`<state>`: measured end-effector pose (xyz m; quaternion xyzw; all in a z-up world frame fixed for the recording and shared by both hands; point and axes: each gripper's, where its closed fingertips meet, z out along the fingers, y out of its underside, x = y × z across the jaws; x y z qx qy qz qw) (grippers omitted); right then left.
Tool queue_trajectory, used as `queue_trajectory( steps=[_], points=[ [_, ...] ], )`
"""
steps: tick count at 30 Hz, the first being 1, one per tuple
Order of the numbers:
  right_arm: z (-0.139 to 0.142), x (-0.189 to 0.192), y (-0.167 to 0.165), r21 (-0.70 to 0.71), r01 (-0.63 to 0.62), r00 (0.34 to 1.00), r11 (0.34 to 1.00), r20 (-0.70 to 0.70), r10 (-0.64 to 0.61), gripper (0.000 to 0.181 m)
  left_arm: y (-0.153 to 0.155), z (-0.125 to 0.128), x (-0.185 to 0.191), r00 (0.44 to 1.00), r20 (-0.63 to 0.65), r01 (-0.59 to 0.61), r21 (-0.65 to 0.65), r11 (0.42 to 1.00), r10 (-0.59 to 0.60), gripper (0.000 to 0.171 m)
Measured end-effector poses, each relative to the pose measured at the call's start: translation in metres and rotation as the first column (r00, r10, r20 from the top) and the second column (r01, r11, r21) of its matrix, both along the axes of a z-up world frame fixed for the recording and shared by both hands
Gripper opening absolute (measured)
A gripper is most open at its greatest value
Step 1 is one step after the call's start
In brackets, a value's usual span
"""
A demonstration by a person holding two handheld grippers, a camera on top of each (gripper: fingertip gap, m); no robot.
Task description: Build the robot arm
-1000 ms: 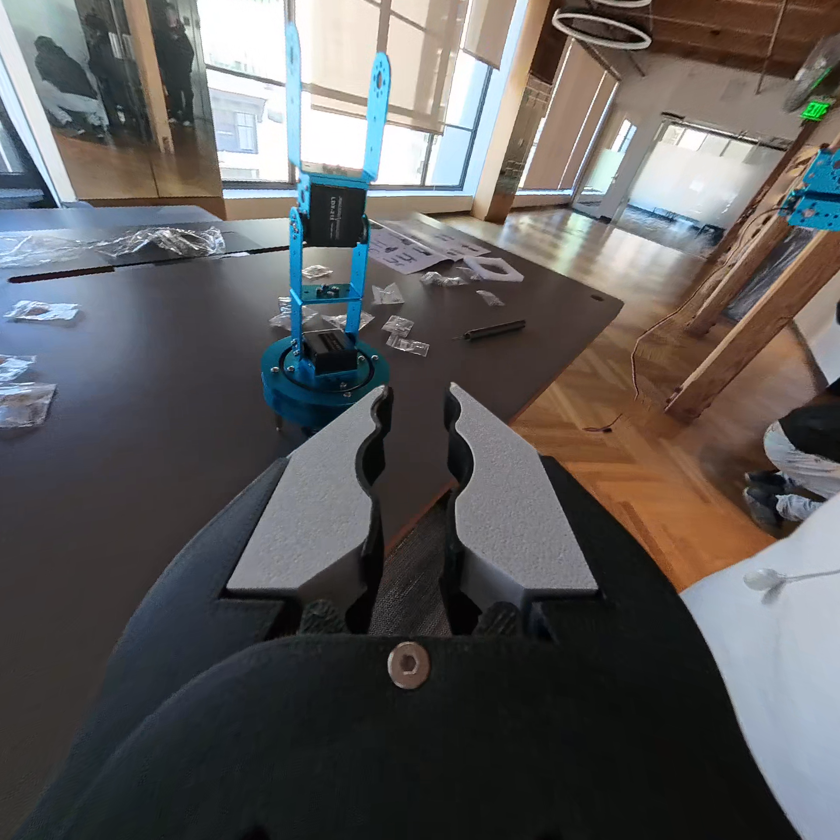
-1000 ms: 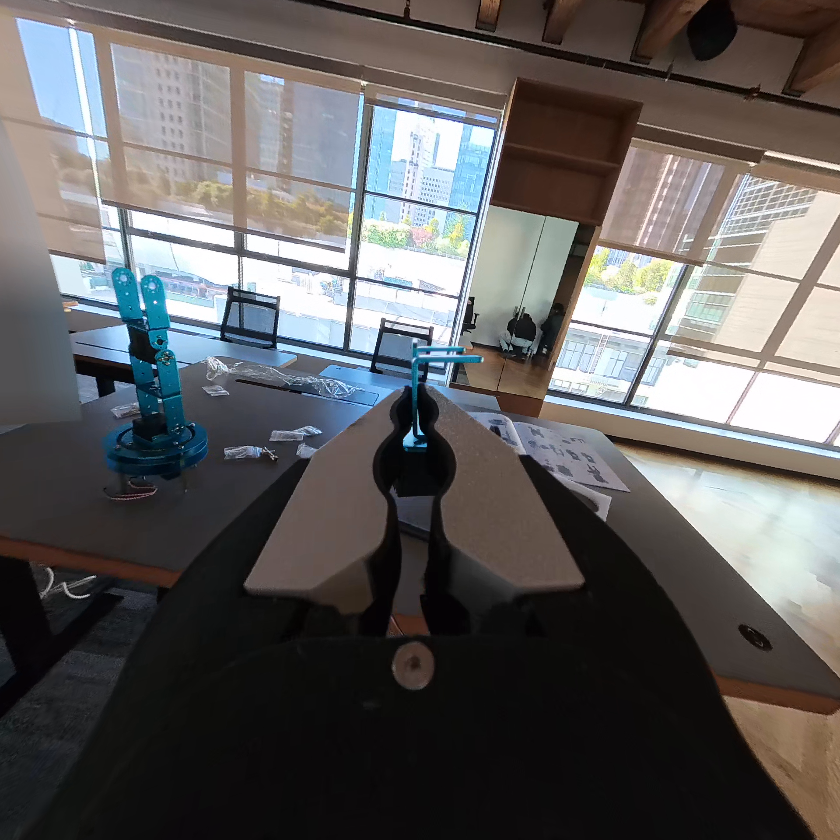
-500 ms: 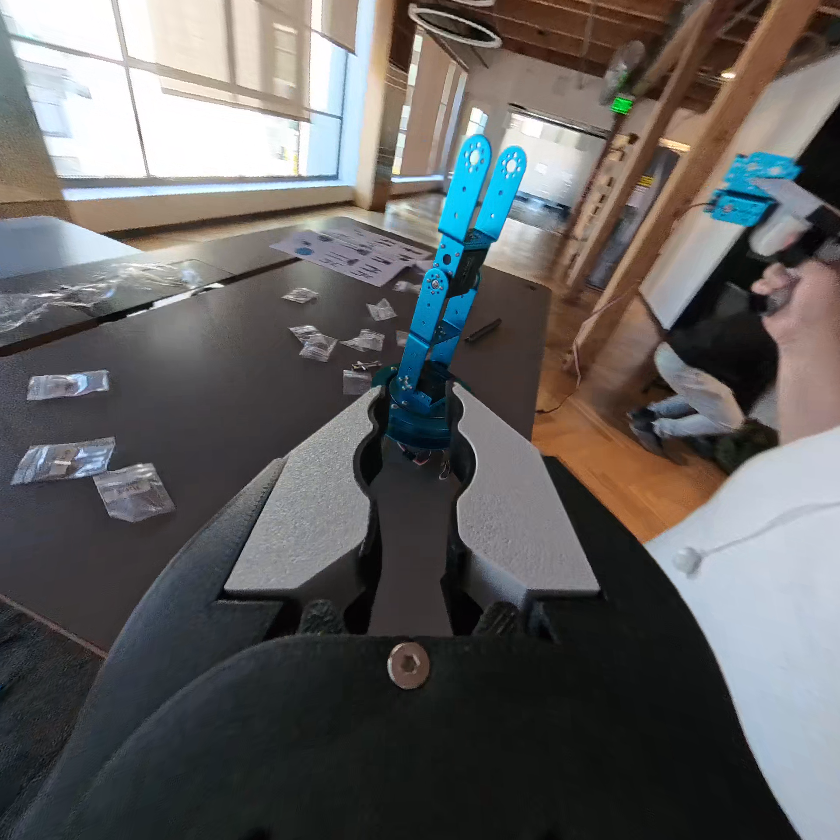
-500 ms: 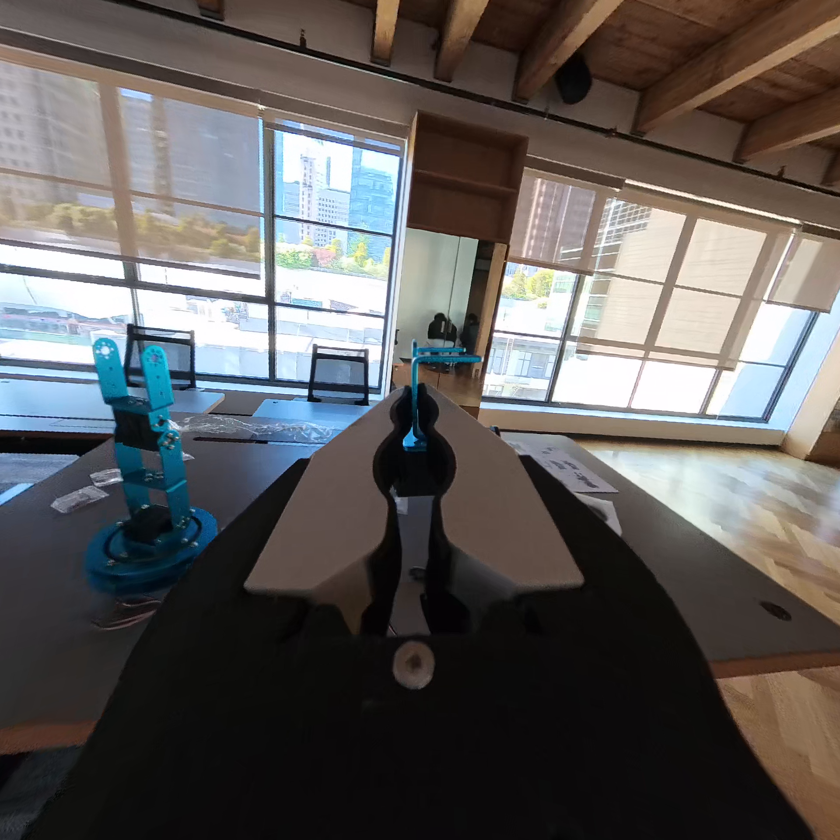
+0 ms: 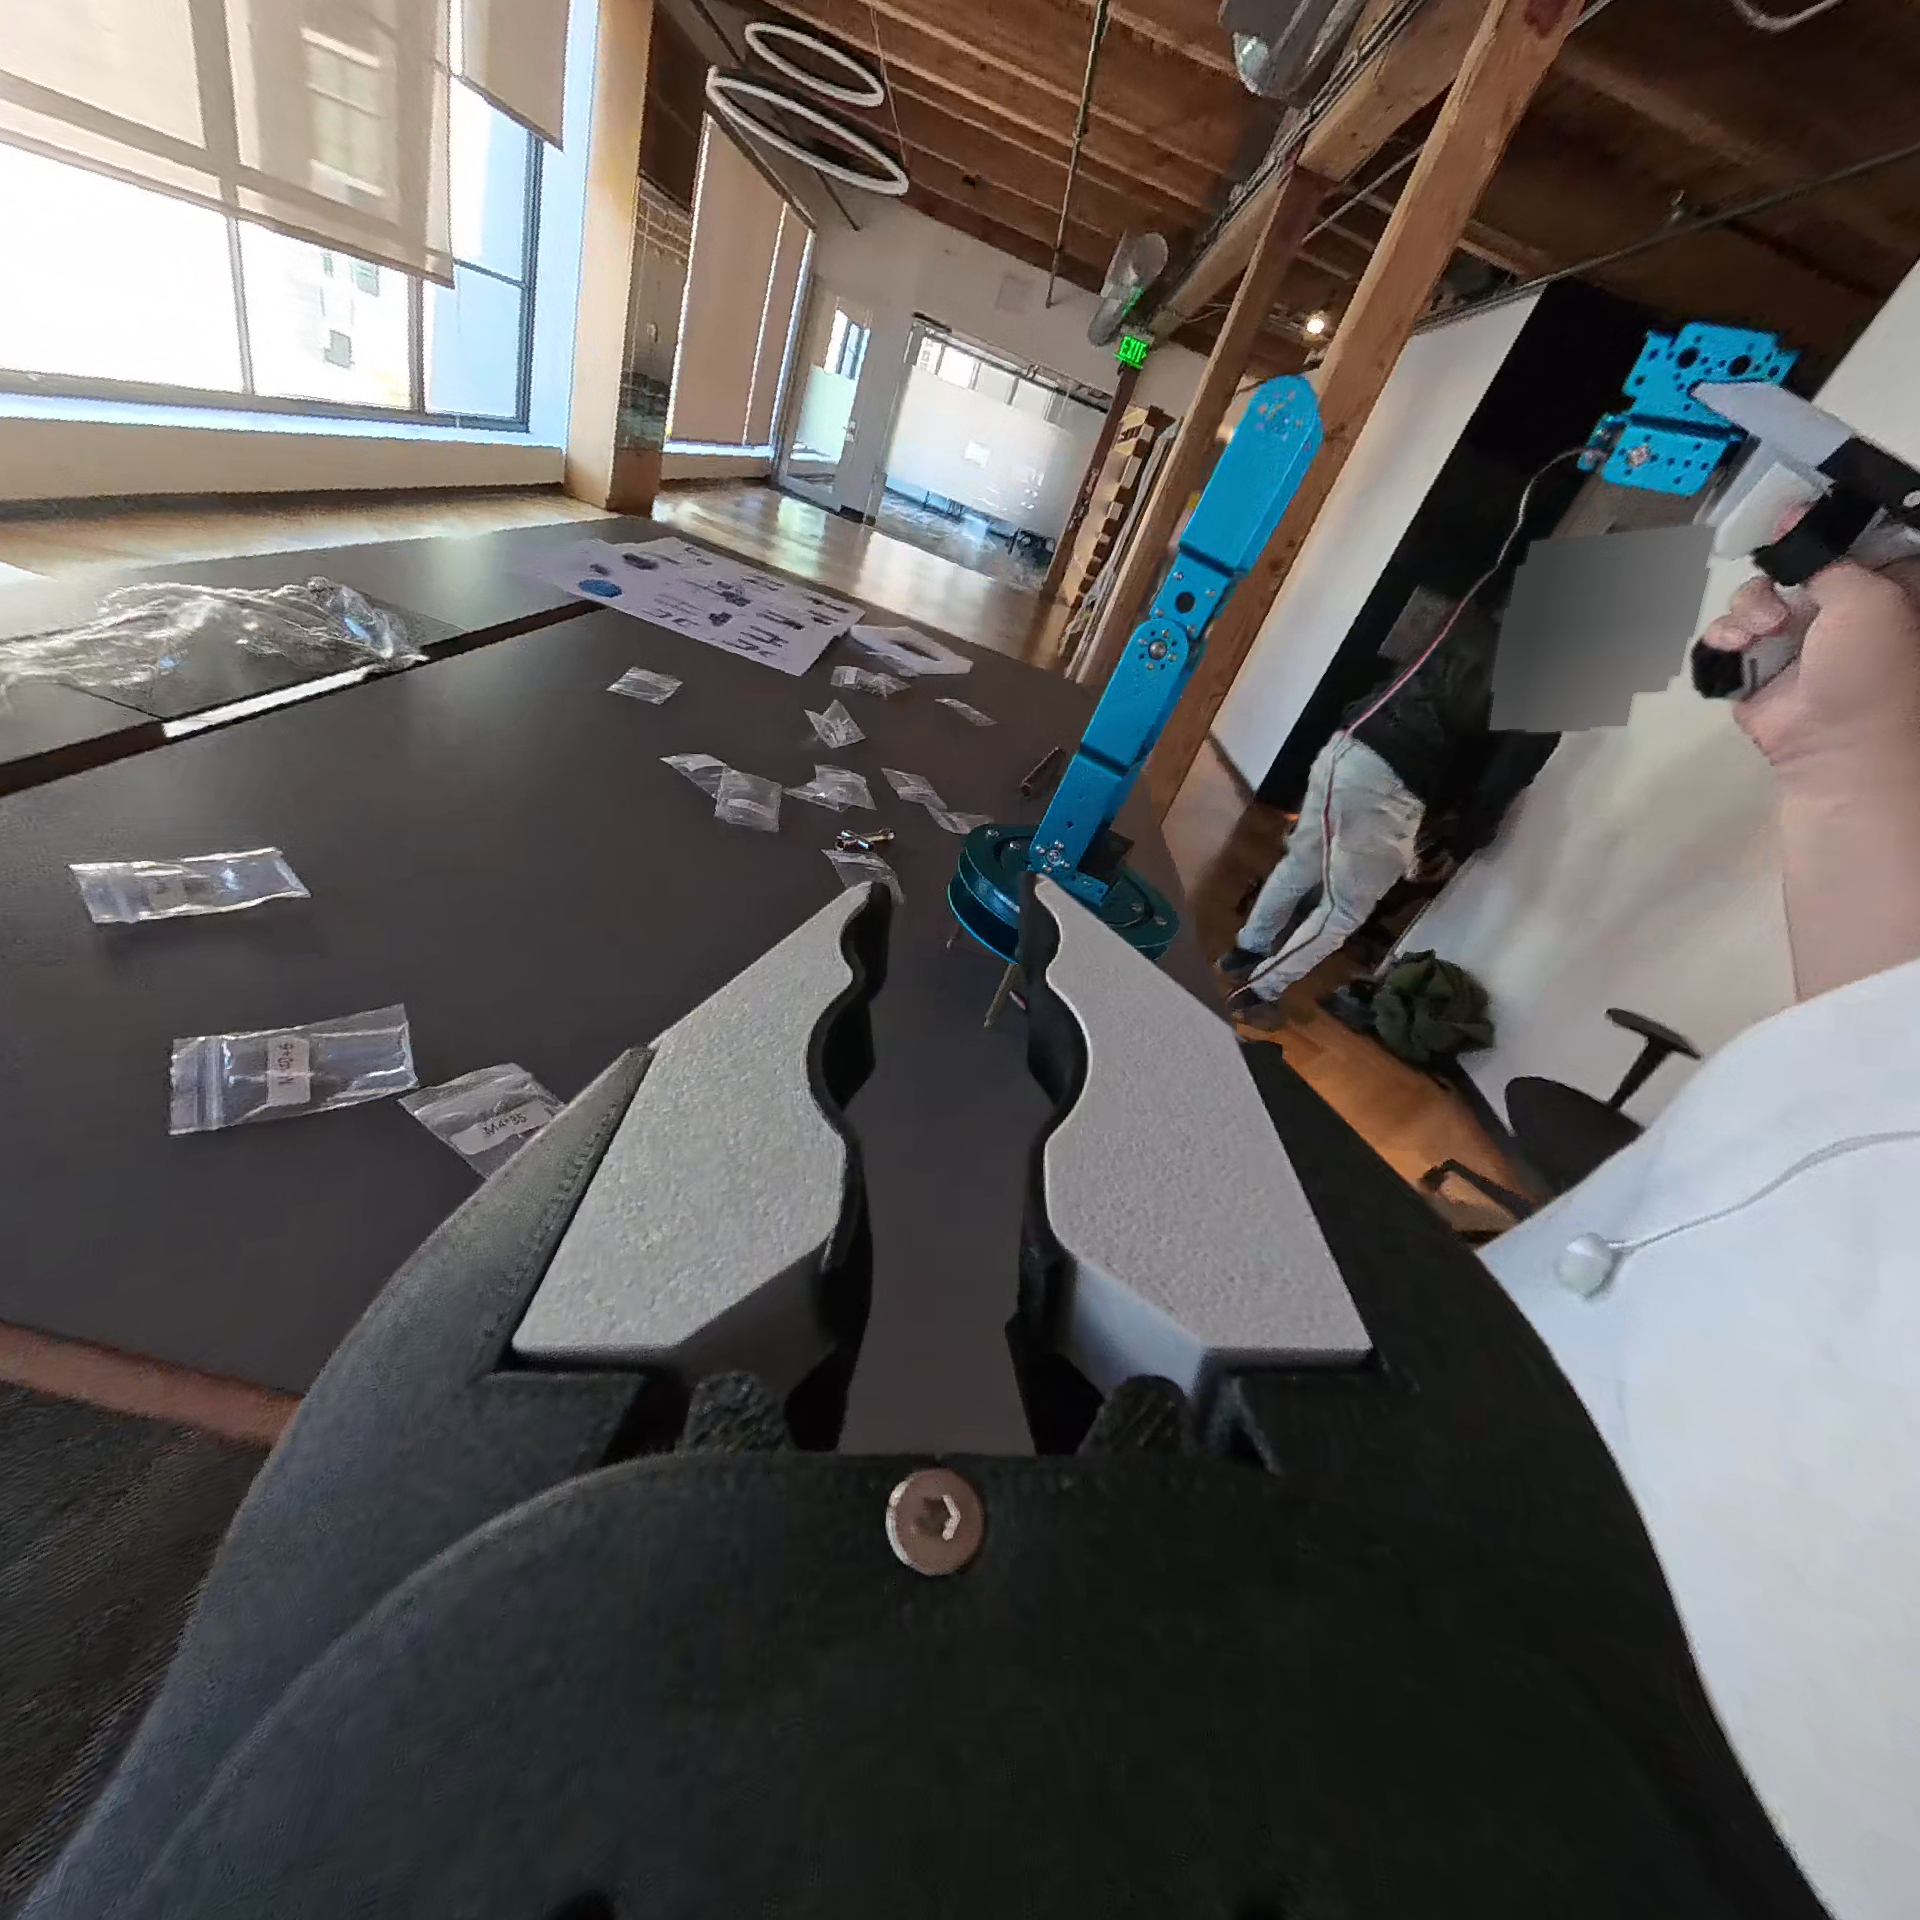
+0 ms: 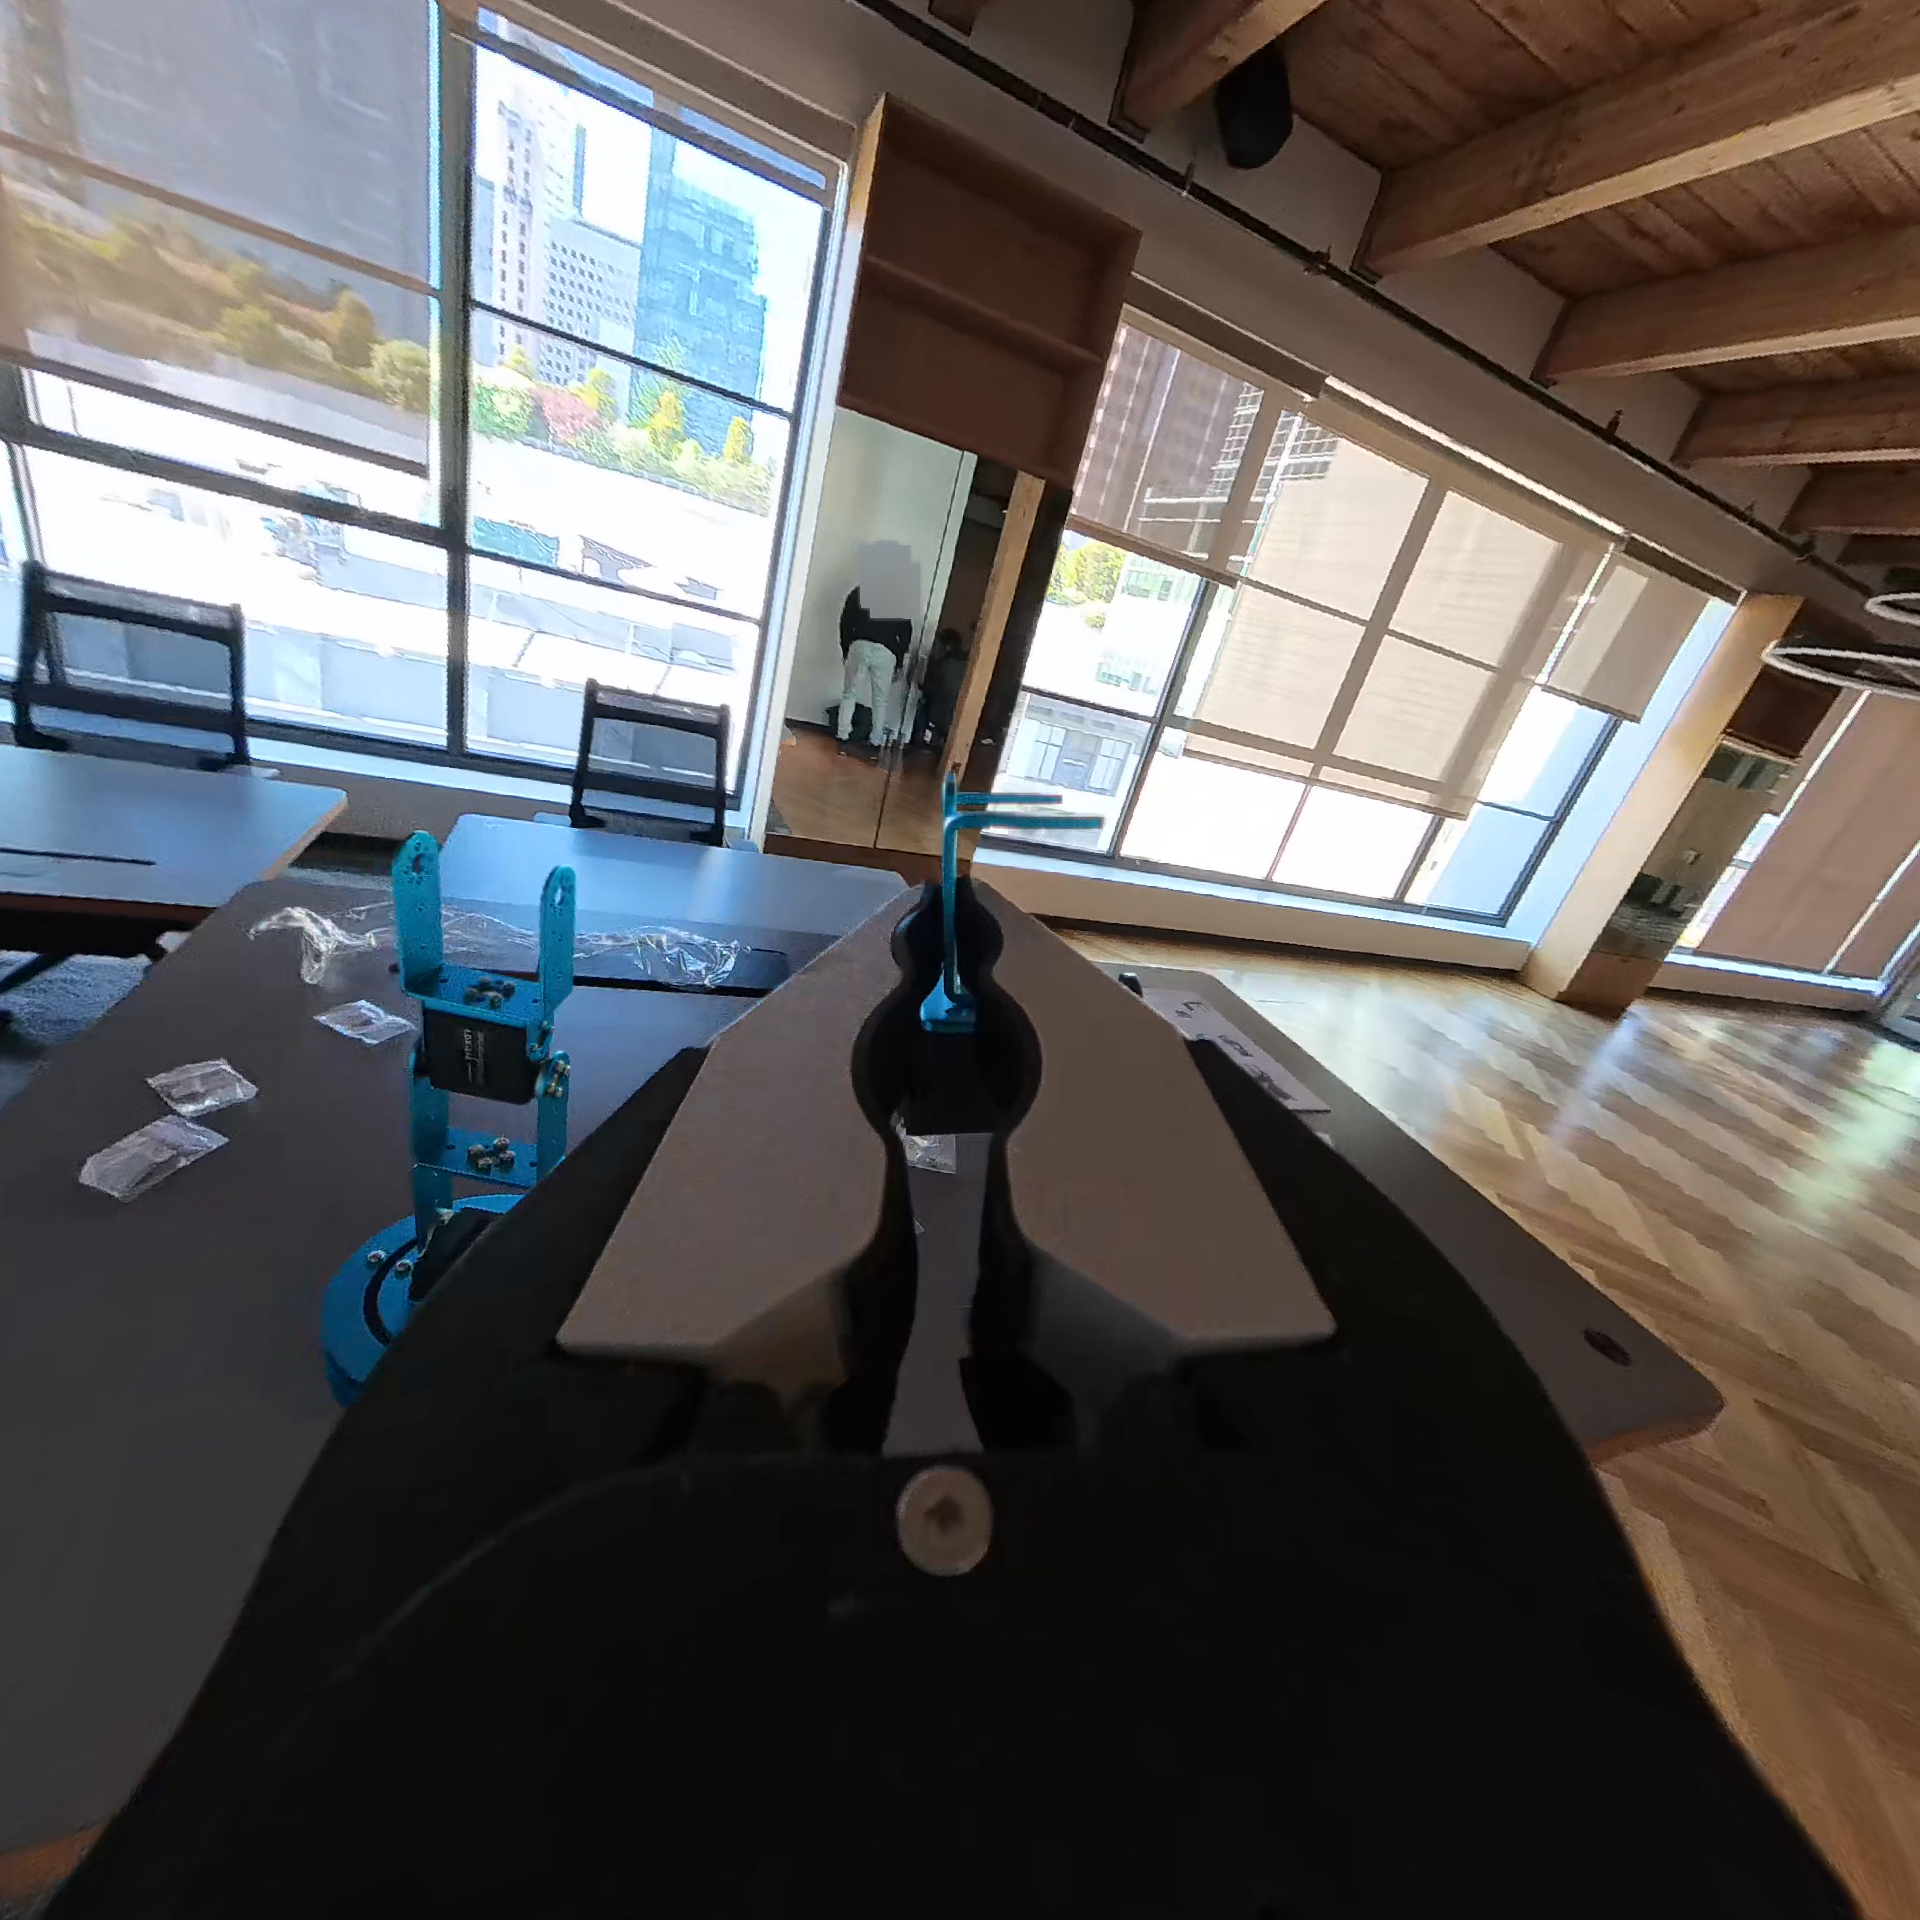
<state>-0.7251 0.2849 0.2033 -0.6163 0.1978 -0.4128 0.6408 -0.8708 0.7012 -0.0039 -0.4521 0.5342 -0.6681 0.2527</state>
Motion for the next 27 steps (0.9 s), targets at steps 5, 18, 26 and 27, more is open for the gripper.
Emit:
queue_trajectory(
  steps=[5, 18, 26, 27],
  points=[
    [0.011, -0.014, 0.023, -0.066, 0.035, 0.999, 0.997, 0.034, -0.033, 0.001, 0.016, -0.011, 0.001, 1.0, 0.015, 0.019, -0.036, 0.999, -0.019, 0.024],
    [0.019, -0.027, 0.04, -0.082, 0.07, 0.996, 0.994, 0.051, -0.066, 0.001, 0.049, -0.019, -0.008, 0.999, 0.045, -0.019, -0.079, 0.997, 0.023, 0.024],
    [0.015, -0.026, 0.047, -0.094, 0.073, 0.997, 0.993, 0.035, -0.07, 0.002, 0.059, -0.022, -0.013, 0.998, 0.043, -0.036, -0.077, 0.996, 0.039, 0.024],
    [0.014, -0.026, 0.048, -0.097, 0.072, 0.997, 0.993, 0.034, -0.069, 0.002, 0.06, -0.023, -0.013, 0.998, 0.041, -0.037, -0.08, 0.996, 0.041, 0.024]
  ],
)
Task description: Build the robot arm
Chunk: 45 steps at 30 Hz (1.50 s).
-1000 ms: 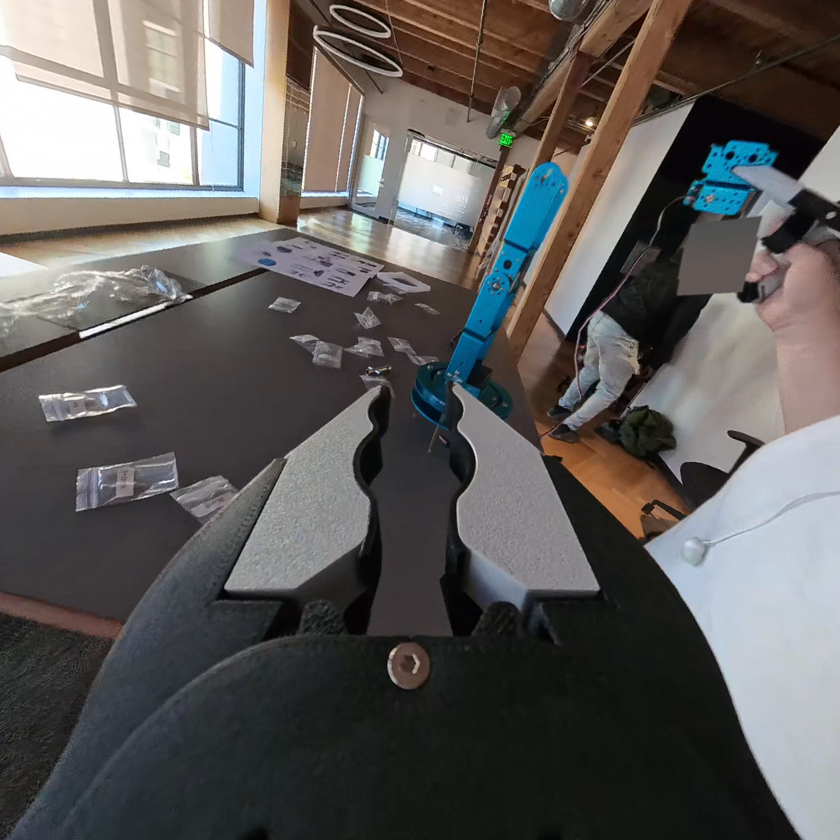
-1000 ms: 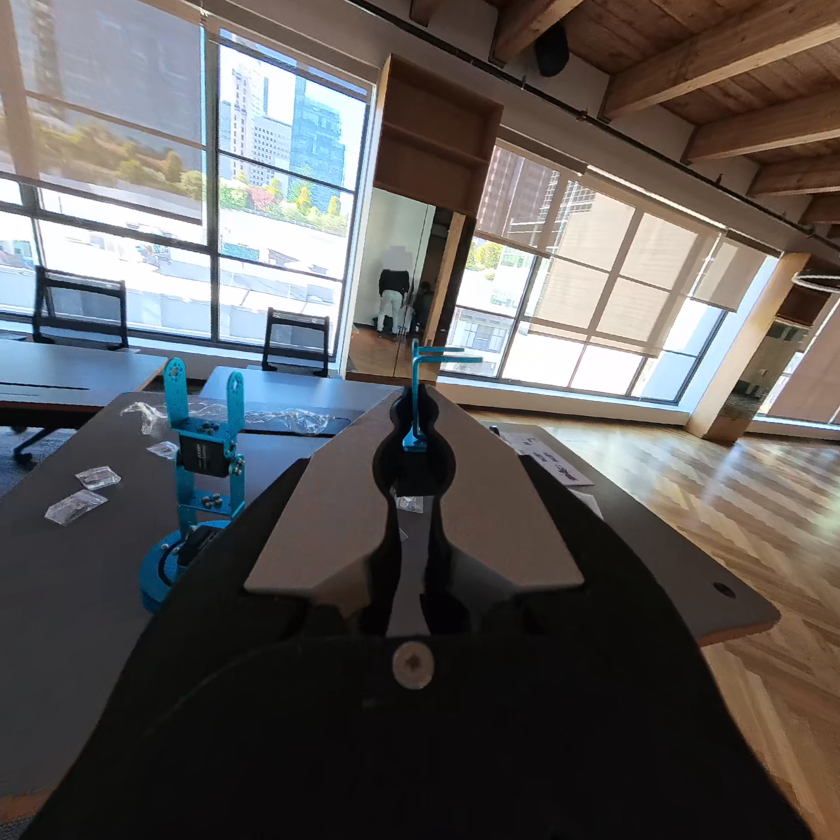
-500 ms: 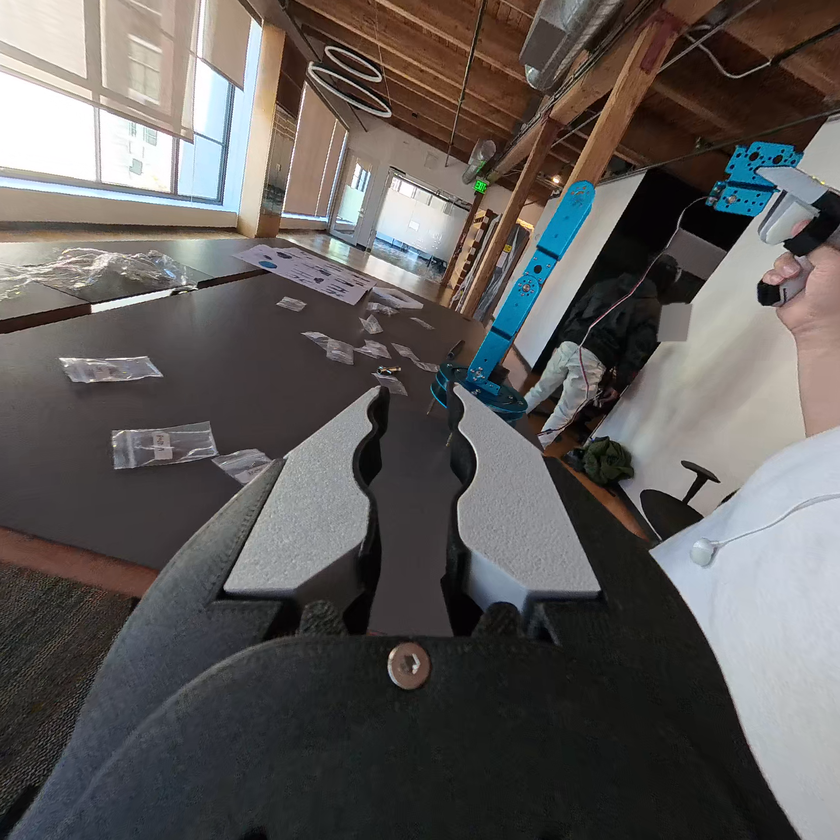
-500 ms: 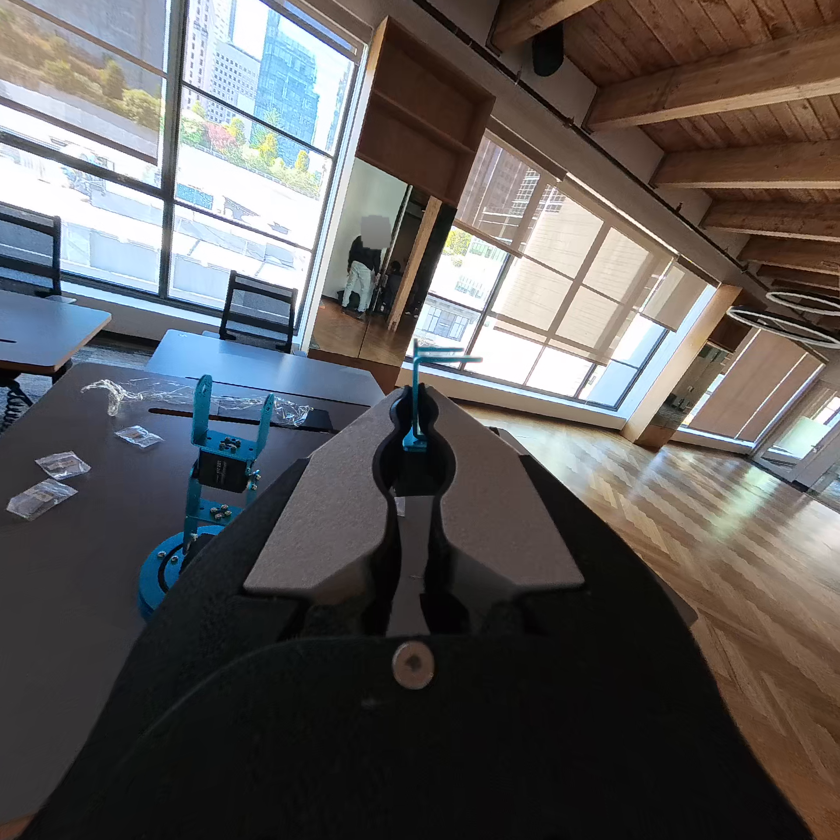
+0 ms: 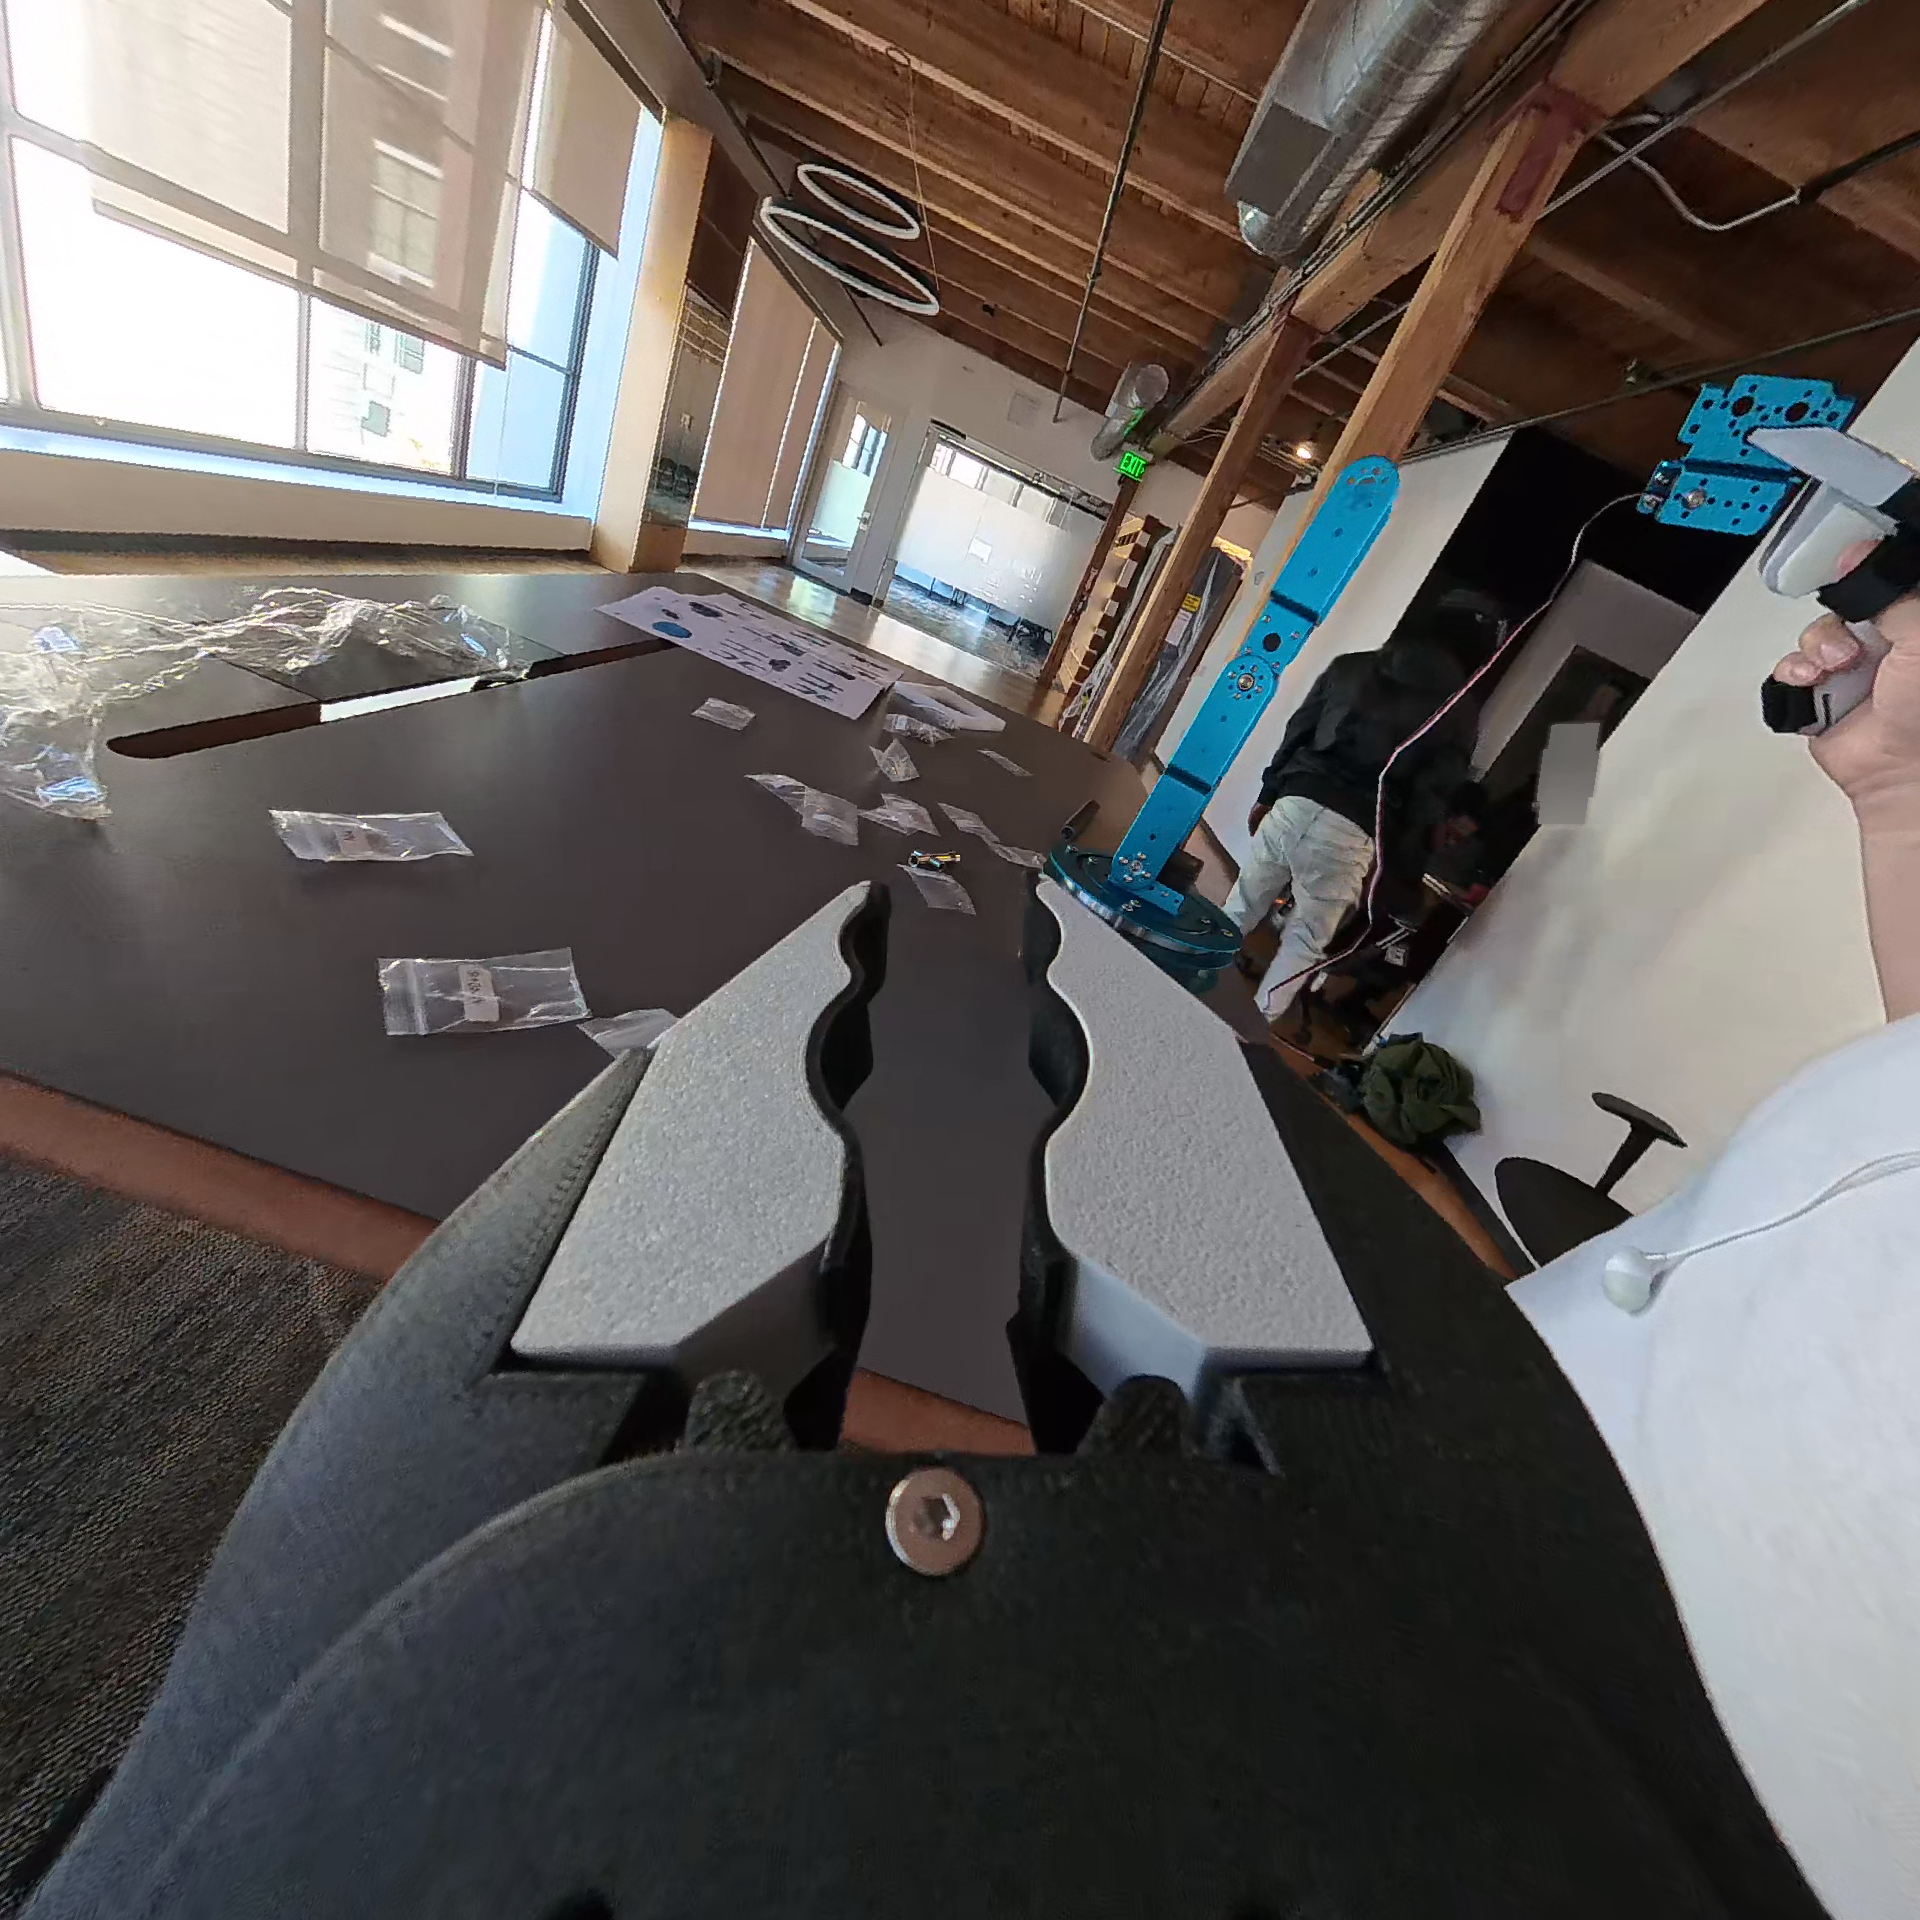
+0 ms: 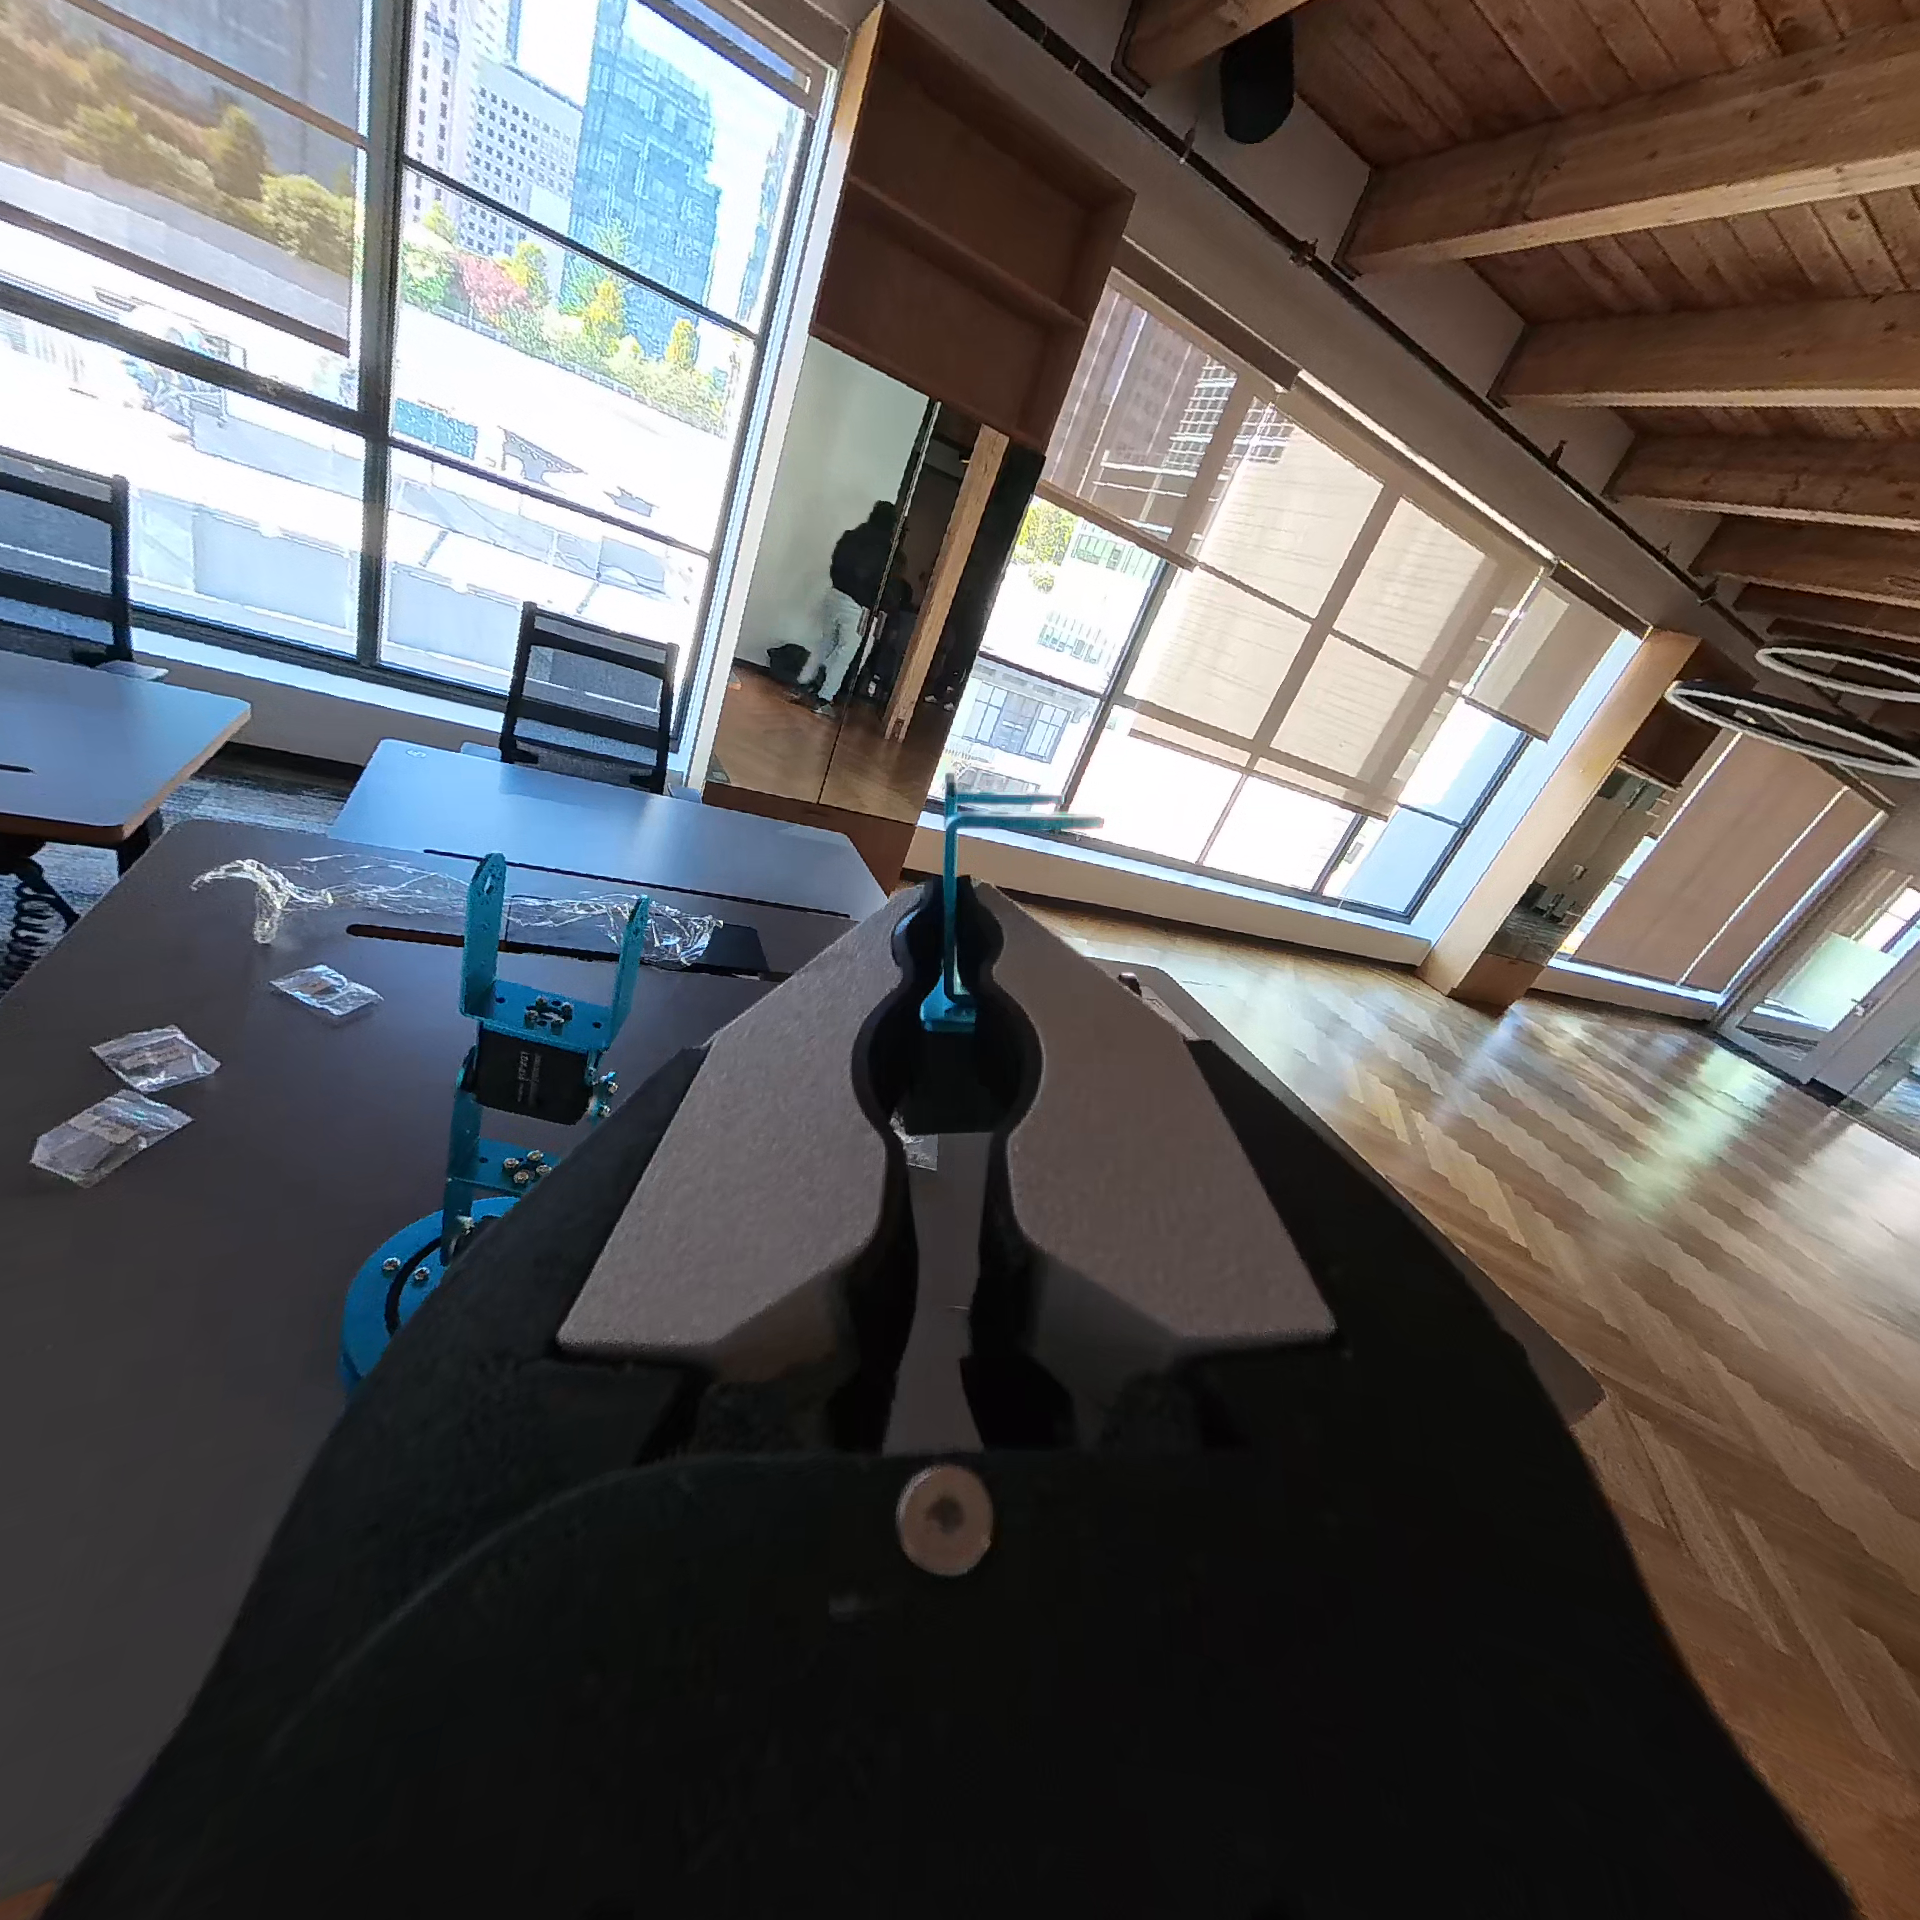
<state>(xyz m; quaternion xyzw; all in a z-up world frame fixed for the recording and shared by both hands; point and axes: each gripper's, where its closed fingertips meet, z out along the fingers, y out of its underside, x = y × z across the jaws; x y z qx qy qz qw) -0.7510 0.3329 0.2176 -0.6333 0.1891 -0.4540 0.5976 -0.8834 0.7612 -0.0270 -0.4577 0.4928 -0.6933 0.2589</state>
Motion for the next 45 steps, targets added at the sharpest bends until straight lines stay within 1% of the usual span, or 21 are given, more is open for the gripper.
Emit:
queue_trajectory(
  steps=[5, 9, 13, 15, 17, 20, 22, 25, 28, 30, 34, 35, 37, 39, 42, 44, 45],
  points=[
    [0.001, 0.004, 0.004, -0.015, -0.011, 1.0, 1.0, 0.007, 0.011, 0.002, 0.0, -0.002, 0.0, 1.0, -0.002, -0.012, -0.007, 1.0, 0.012, 0.024],
    [0.001, 0.011, 0.002, -0.008, -0.038, 0.999, 0.999, 0.007, 0.038, 0.002, -0.002, 0.002, -0.003, 0.999, 0.0, -0.042, -0.002, 0.999, 0.042, 0.024],
    [-0.007, 0.022, -0.008, 0.012, -0.061, 0.998, 0.998, -0.015, 0.061, 0.001, -0.011, 0.007, -0.003, 0.998, -0.004, -0.06, 0.001, 0.998, 0.06, 0.024],
    [-0.012, 0.026, -0.016, 0.016, -0.068, 0.997, 0.998, -0.026, 0.068, 0.001, -0.021, 0.01, 0.001, 0.998, -0.008, -0.054, 0.002, 0.999, 0.054, 0.024],
    [-0.016, 0.03, -0.028, 0.025, -0.077, 0.996, 0.997, -0.032, 0.078, 0.001, -0.037, 0.014, 0.007, 0.999, -0.007, -0.04, 0.01, 0.999, 0.04, 0.024],
    [-0.023, 0.045, -0.051, 0.053, -0.092, 0.995, 0.994, -0.042, 0.094, 0.002, -0.068, 0.023, 0.02, 1.0, -0.007, -0.026, 0.035, 0.999, 0.026, 0.024],
    [-0.028, 0.058, -0.069, 0.079, -0.113, 0.992, 0.99, -0.049, 0.117, 0.001, -0.088, 0.03, 0.031, 0.999, -0.006, -0.05, 0.034, 0.998, 0.051, 0.021],
    [-0.038, 0.08, -0.1, 0.102, -0.154, 0.986, 0.983, -0.049, 0.159, 0.001, -0.125, 0.037, 0.046, 0.998, -0.001, -0.068, 0.025, 0.997, 0.068, 0.021],
    [-0.05, 0.106, -0.136, 0.092, -0.197, 0.978, 0.976, -0.05, 0.202, 0.001, -0.165, 0.038, 0.064, 0.992, -0.013, -0.126, 0.055, 0.991, 0.127, 0.022],
    [-0.057, 0.123, -0.159, 0.09, -0.258, 0.963, 0.962, -0.053, 0.263, 0.001, -0.194, 0.044, 0.077, 0.981, 0.005, -0.194, 0.059, 0.979, 0.194, 0.025],
    [-0.068, 0.166, -0.201, 0.093, -0.368, 0.923, 0.925, -0.087, 0.375, 0.001, -0.241, 0.056, 0.104, 0.927, 0.067, -0.372, 0.022, 0.928, 0.37, 0.031],
    [-0.071, 0.178, -0.21, 0.083, -0.387, 0.914, 0.918, -0.099, 0.394, 0.001, -0.249, 0.056, 0.112, 0.908, 0.07, -0.416, 0.031, 0.909, 0.413, 0.032],
    [-0.075, 0.202, -0.225, 0.049, -0.42, 0.897, 0.906, -0.129, 0.423, 0.001, -0.26, 0.055, 0.124, 0.869, 0.065, -0.495, 0.058, 0.867, 0.491, 0.038],
    [-0.076, 0.225, -0.236, 0.027, -0.457, 0.878, 0.889, -0.147, 0.455, 0.001, -0.269, 0.056, 0.134, 0.824, 0.07, -0.567, 0.079, 0.82, 0.563, 0.049],
    [-0.074, 0.256, -0.244, 0.03, -0.512, 0.85, 0.859, -0.129, 0.511, 0.001, -0.279, 0.057, 0.148, 0.762, 0.083, -0.647, 0.13, 0.751, 0.642, 0.061],
    [-0.073, 0.277, -0.243, 0.059, -0.542, 0.832, 0.839, -0.108, 0.545, 0.001, -0.277, 0.052, 0.158, 0.709, 0.07, -0.699, 0.2, 0.687, 0.701, 0.066],
    [-0.072, 0.288, -0.24, 0.077, -0.559, 0.819, 0.825, -0.101, 0.564, 0.002, -0.274, 0.049, 0.162, 0.68, 0.062, -0.721, 0.234, 0.652, 0.73, 0.066]
  ],
)
